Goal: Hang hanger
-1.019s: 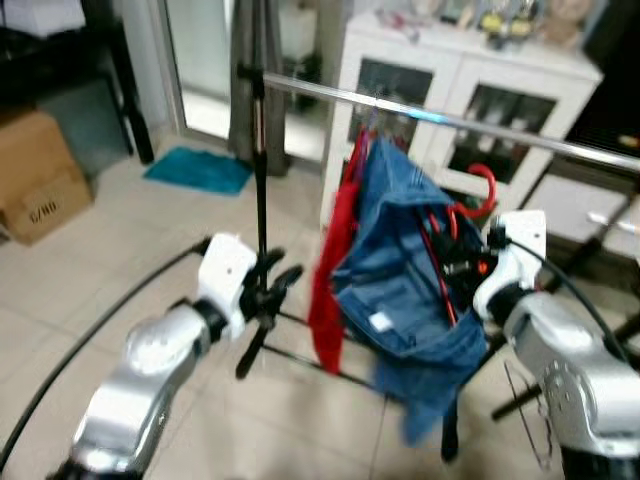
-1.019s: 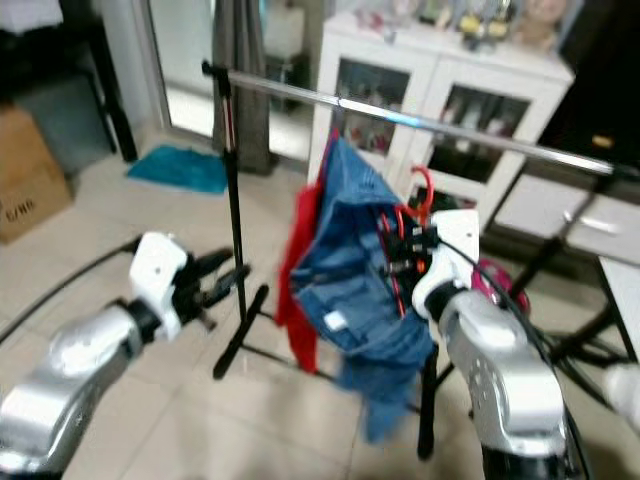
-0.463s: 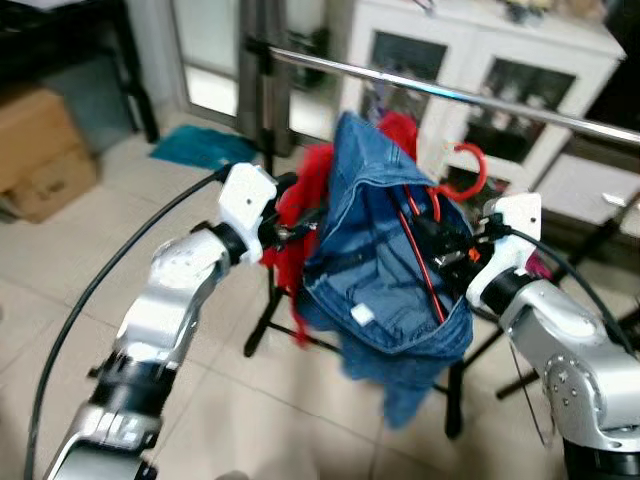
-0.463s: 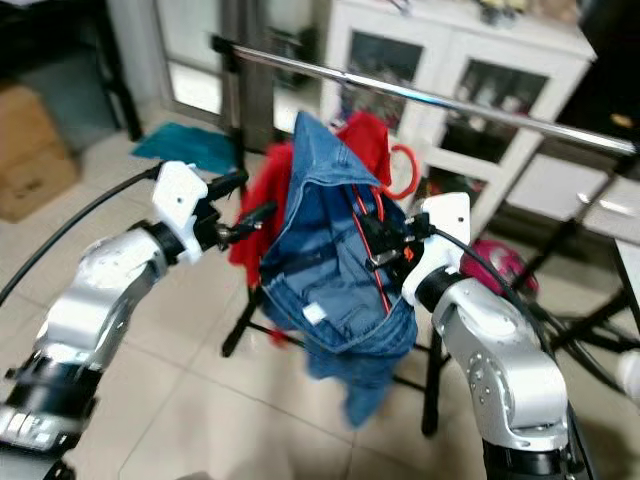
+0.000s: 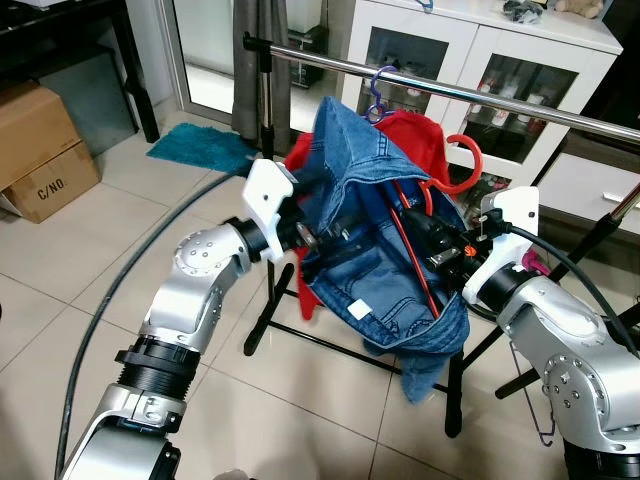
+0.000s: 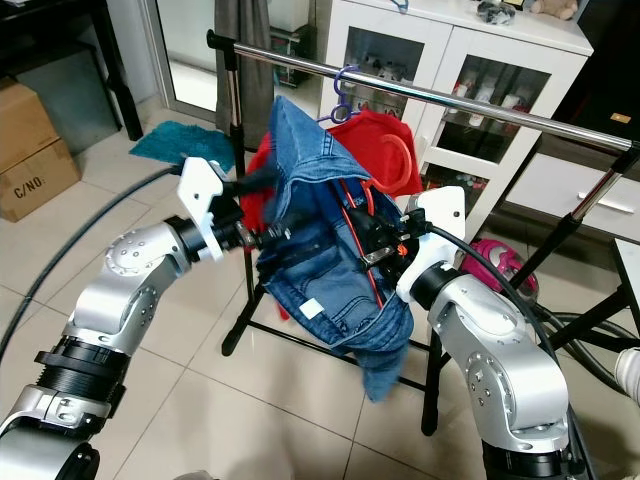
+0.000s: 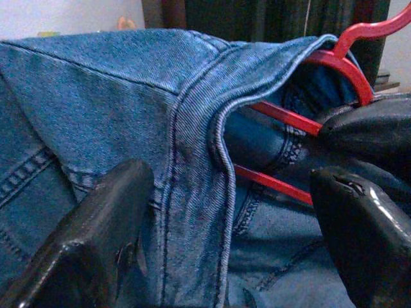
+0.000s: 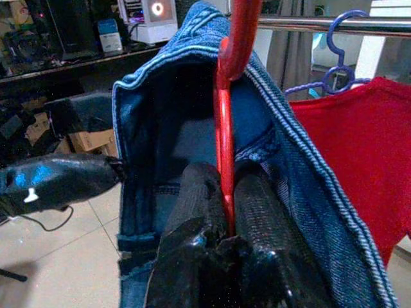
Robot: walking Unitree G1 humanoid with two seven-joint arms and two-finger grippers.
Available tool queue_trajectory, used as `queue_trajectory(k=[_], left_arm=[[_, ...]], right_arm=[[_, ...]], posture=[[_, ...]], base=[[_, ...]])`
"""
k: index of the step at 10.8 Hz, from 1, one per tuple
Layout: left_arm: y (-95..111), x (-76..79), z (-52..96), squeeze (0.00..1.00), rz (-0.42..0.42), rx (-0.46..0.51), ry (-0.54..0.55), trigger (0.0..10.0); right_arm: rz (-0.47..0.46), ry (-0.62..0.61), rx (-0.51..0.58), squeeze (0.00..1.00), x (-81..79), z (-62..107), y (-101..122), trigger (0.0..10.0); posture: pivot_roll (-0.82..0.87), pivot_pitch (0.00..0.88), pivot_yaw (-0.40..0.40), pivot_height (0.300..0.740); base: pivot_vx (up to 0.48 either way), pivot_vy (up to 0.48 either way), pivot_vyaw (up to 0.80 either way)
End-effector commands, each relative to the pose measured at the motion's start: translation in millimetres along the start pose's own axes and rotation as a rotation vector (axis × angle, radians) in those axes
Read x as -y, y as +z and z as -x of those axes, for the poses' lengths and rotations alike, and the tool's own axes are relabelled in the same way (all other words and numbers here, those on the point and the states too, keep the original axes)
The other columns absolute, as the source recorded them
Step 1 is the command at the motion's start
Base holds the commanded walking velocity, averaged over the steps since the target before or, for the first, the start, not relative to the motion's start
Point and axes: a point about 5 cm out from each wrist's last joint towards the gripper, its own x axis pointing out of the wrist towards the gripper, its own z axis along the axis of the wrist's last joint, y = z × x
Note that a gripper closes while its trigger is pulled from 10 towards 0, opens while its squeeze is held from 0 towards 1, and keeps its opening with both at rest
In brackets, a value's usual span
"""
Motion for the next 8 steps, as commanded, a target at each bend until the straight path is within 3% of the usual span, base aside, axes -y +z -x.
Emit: queue_trajectory(k=[1,2,3,8], left_arm=[[-1.2,-5.8,-4.5,0.0,-0.042,-0.032,0.047,10.0],[-1.4,-12.6,-4.5,0.0,-0.077,-0.03,0.111,10.0],[0.3,-21.0,-4.3,0.0,-0.09,-0.014,0.184,0.0],[1.3,-15.3,-7.0,0.0,-0.063,0.017,0.132,0.0]], right_arm=[[0.024,0.036,0.037,0.0,-4.3,-0.2,10.8,0.0],[0.024,0.045,0.037,0.0,-5.3,-0.3,10.8,0.0],[0.026,0.062,0.039,0.0,-7.4,0.0,11.2,0.0],[0.033,0.063,0.031,0.0,-6.2,0.2,9.8,0.0]], posture=[[-0.08,0.0,-0.057,0.74],[-0.08,0.0,-0.057,0.74],[-0.08,0.0,-0.057,0.74],[-0.08,0.0,-0.056,0.74]], base=[[0.0,0.0,0.0],[0.0,0.0,0.0],[0.0,0.0,0.0],[0.0,0.0,0.0]])
